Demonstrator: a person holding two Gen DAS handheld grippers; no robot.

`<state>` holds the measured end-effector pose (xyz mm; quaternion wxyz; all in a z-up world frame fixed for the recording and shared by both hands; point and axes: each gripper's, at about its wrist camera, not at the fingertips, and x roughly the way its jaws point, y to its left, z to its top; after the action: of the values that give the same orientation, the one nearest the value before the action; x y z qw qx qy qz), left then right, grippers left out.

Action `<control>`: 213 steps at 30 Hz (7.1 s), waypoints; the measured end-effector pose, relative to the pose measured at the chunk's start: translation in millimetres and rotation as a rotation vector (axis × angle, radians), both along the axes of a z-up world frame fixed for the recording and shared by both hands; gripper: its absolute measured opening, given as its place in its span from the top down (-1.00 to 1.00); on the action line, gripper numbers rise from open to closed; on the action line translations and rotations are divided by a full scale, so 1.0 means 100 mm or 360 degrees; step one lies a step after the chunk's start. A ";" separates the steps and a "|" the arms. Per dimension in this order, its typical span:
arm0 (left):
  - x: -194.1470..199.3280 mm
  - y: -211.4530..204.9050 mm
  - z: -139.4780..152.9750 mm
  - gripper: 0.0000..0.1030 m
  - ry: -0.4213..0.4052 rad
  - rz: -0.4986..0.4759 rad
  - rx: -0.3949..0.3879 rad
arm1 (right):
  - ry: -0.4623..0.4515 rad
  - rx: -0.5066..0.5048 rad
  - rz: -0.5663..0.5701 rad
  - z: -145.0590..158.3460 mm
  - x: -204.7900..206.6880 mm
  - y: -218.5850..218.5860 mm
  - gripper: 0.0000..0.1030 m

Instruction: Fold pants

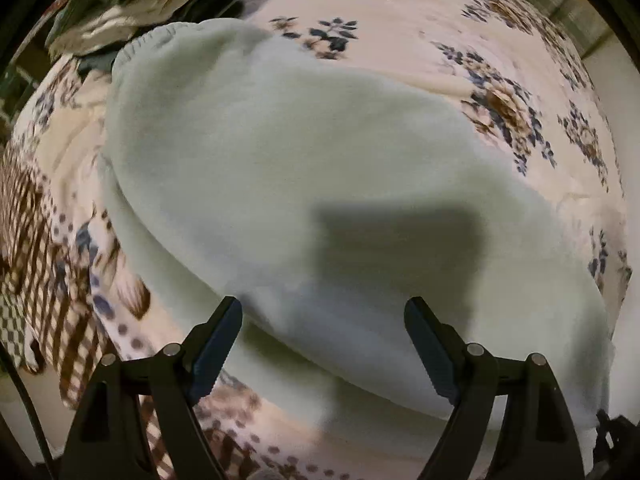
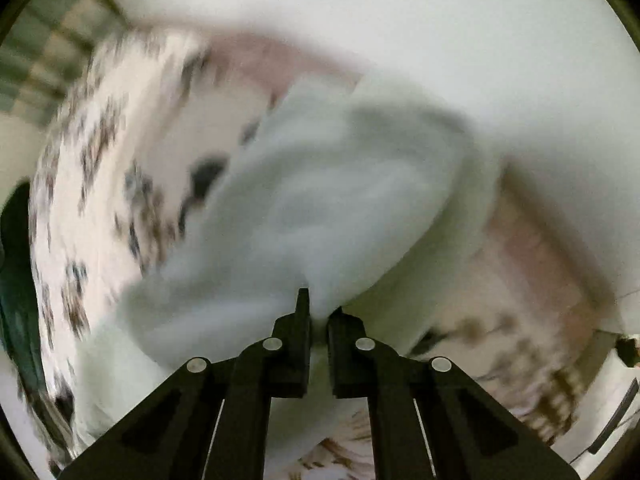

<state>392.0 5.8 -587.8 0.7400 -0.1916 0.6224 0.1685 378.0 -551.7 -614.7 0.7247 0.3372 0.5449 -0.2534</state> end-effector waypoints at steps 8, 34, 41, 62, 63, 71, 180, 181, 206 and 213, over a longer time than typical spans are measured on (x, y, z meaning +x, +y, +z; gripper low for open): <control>-0.21 0.26 -0.10 -0.60 0.0055 0.0152 -0.0077 | 0.0303 0.0272 -0.0014 -0.60 0.12 -0.36 0.74; -0.18 1.69 -0.05 0.64 -0.0128 0.0333 -0.0024 | 0.0069 0.0549 0.0350 -0.51 0.00 2.37 0.82; -0.45 1.90 -0.24 0.62 -0.0008 0.0381 -0.0095 | 0.0153 0.0523 0.0493 -0.18 -0.31 2.31 0.82; -0.08 0.13 0.23 -0.81 -0.0072 -0.0316 -0.0010 | 0.0012 0.0418 0.0131 0.25 -0.58 0.69 -0.10; -0.01 -0.05 0.21 -0.81 -0.0082 -0.0362 -0.0017 | -0.0020 0.0358 0.0095 0.32 -0.59 0.47 -0.10; 0.40 -1.64 0.03 -0.81 -0.0096 -0.0693 -0.0093 | 0.0031 0.0230 -0.0231 -0.07 -0.35 -1.11 -0.11; -1.04 2.44 -0.16 -0.82 -0.0123 0.0296 -0.0242 | 0.0238 0.0953 0.0685 -0.91 -0.37 3.57 -0.85; -1.07 2.39 -0.05 -0.92 -0.0141 0.0240 -0.0176 | 0.0256 0.0866 0.0785 -0.79 -0.36 3.61 -0.85; 0.33 1.82 0.12 -0.97 0.0083 0.0187 -0.0353 | 0.0630 0.0662 0.1955 -0.71 2.28 5.45 0.02; 0.41 1.62 0.09 -0.97 0.0213 0.0166 -0.0351 | 0.0503 0.0802 0.1955 -0.76 2.42 5.29 -0.26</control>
<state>433.2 167.5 -578.3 0.6615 -0.2920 0.6744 0.1496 619.8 -23.2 -690.5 0.5480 0.0841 0.7792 0.2924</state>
